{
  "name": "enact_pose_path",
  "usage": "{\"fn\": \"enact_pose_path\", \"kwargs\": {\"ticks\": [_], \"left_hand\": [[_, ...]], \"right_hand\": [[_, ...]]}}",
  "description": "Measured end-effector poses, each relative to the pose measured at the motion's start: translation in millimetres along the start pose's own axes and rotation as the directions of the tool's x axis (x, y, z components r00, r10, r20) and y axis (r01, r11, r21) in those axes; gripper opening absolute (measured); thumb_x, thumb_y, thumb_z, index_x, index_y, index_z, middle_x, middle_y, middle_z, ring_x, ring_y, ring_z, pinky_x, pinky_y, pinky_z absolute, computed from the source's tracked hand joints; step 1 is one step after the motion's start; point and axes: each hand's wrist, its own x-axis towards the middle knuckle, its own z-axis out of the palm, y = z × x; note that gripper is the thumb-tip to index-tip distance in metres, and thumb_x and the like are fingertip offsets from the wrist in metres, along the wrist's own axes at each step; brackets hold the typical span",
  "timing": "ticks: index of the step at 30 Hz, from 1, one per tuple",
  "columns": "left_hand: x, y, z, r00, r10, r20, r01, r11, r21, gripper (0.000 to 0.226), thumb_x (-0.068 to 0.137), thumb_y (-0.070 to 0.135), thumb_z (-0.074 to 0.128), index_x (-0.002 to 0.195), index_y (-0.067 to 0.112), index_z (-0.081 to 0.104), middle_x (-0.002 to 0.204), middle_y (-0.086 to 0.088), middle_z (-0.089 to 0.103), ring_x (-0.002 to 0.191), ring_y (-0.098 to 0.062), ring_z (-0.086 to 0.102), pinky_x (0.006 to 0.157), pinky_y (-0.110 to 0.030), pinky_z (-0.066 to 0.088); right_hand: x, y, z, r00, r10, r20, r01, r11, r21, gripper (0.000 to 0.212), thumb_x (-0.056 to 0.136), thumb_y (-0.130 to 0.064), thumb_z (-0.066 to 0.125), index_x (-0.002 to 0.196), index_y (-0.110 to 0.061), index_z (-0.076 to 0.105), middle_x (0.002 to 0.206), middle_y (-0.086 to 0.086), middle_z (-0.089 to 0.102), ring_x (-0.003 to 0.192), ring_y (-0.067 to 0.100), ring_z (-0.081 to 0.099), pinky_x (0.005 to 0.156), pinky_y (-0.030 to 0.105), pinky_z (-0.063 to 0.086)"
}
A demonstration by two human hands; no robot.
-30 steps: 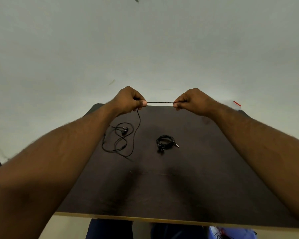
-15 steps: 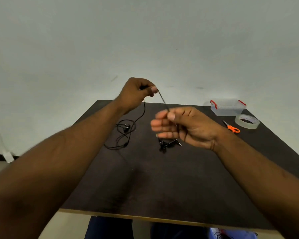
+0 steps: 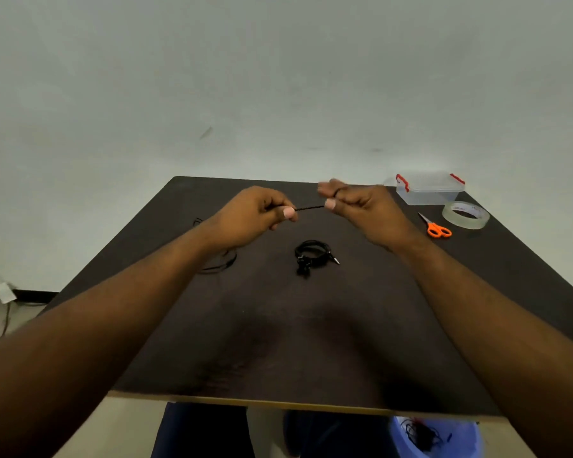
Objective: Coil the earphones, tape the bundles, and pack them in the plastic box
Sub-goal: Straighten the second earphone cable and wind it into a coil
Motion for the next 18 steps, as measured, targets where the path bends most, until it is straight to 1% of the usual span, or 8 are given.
{"fn": "enact_pose_path", "kwargs": {"ticks": [2, 5, 7, 9, 11, 12, 14, 18], "left_hand": [[-3.2, 5.9, -6.1, 1.0, 0.004, 0.027, -0.006, 0.995, 0.096, 0.014, 0.094, 0.023, 0.059, 0.092, 0.016, 0.071, 0.066, 0.011, 0.06, 0.055, 0.008, 0.053, 0.056, -0.008, 0.038], [-4.4, 18.1, -11.4, 0.998, 0.056, 0.043, -0.061, 0.989, 0.132, 0.012, 0.094, 0.017, 0.06, 0.085, 0.015, 0.069, 0.072, 0.012, 0.061, 0.049, 0.012, 0.051, 0.049, -0.003, 0.036], [-3.0, 24.5, -12.4, 0.992, 0.122, 0.008, -0.122, 0.983, 0.135, 0.015, 0.093, 0.017, 0.061, 0.079, 0.022, 0.065, 0.079, 0.01, 0.064, 0.056, 0.011, 0.053, 0.053, -0.003, 0.038], [2.0, 25.1, -8.6, 0.983, 0.184, -0.027, -0.179, 0.974, 0.136, 0.013, 0.092, 0.018, 0.062, 0.081, 0.022, 0.067, 0.075, 0.014, 0.063, 0.065, 0.006, 0.056, 0.061, -0.006, 0.041], [5.6, 22.4, 0.1, 0.978, 0.205, -0.033, -0.202, 0.977, 0.068, 0.01, 0.092, 0.017, 0.062, 0.086, 0.014, 0.07, 0.074, 0.015, 0.064, 0.068, 0.001, 0.058, 0.066, -0.01, 0.044], [5.4, 20.8, 5.5, 0.977, 0.209, -0.032, -0.209, 0.978, -0.007, 0.011, 0.093, 0.014, 0.061, 0.089, 0.009, 0.07, 0.077, 0.012, 0.066, 0.07, 0.0, 0.059, 0.068, -0.013, 0.046], [-1.4, 21.5, 18.2, 0.98, 0.196, -0.031, -0.199, 0.96, -0.196, 0.013, 0.094, 0.006, 0.057, 0.092, 0.002, 0.069, 0.081, 0.002, 0.068, 0.071, -0.002, 0.061, 0.069, -0.017, 0.049], [-19.4, 19.7, 45.0, 0.999, 0.053, -0.002, -0.05, 0.929, -0.366, 0.031, 0.094, -0.008, 0.047, 0.078, 0.015, 0.061, 0.057, 0.011, 0.059, 0.048, 0.003, 0.053, 0.049, -0.008, 0.039]], "right_hand": [[-7.3, 15.9, -0.1, 0.991, 0.06, 0.117, -0.044, 0.99, -0.137, 0.021, 0.089, -0.01, 0.065, 0.104, 0.003, 0.071, 0.121, -0.006, 0.062, 0.11, -0.021, 0.05, 0.106, 0.014, 0.037], [-15.7, 23.8, 8.5, 0.964, 0.147, 0.222, -0.114, 0.982, -0.153, 0.034, 0.089, -0.015, 0.066, 0.082, 0.019, 0.063, 0.112, 0.023, 0.068, 0.108, -0.012, 0.057, 0.093, 0.015, 0.046], [-19.0, 13.9, 21.0, 0.909, 0.267, 0.321, -0.284, 0.959, 0.005, 0.029, 0.089, -0.011, 0.065, 0.09, 0.018, 0.065, 0.107, 0.026, 0.068, 0.109, 0.004, 0.064, 0.091, 0.027, 0.053], [-29.0, -0.4, 31.8, 0.8, 0.358, 0.482, -0.502, 0.839, 0.21, 0.022, 0.088, -0.01, 0.063, 0.104, 0.004, 0.069, 0.109, 0.015, 0.071, 0.101, 0.018, 0.069, 0.085, 0.033, 0.058], [-41.5, -16.1, 40.4, 0.724, 0.314, 0.614, -0.61, 0.708, 0.357, 0.024, 0.082, -0.016, 0.065, 0.103, -0.007, 0.073, 0.101, 0.013, 0.074, 0.09, 0.02, 0.072, 0.075, 0.032, 0.06], [-47.0, -22.6, 43.9, 0.73, 0.253, 0.635, -0.611, 0.657, 0.441, 0.025, 0.076, -0.019, 0.067, 0.098, -0.011, 0.075, 0.097, 0.011, 0.074, 0.086, 0.02, 0.073, 0.071, 0.031, 0.06], [-54.0, -36.4, 48.7, 0.81, 0.114, 0.576, -0.533, 0.553, 0.64, 0.027, 0.069, -0.024, 0.07, 0.094, -0.014, 0.077, 0.094, 0.009, 0.075, 0.083, 0.018, 0.074, 0.069, 0.03, 0.06], [-50.0, -53.0, 50.8, 0.976, -0.031, 0.217, -0.191, 0.371, 0.909, 0.023, 0.071, -0.02, 0.069, 0.092, -0.013, 0.077, 0.098, 0.009, 0.075, 0.096, 0.022, 0.071, 0.09, 0.037, 0.055]]}}
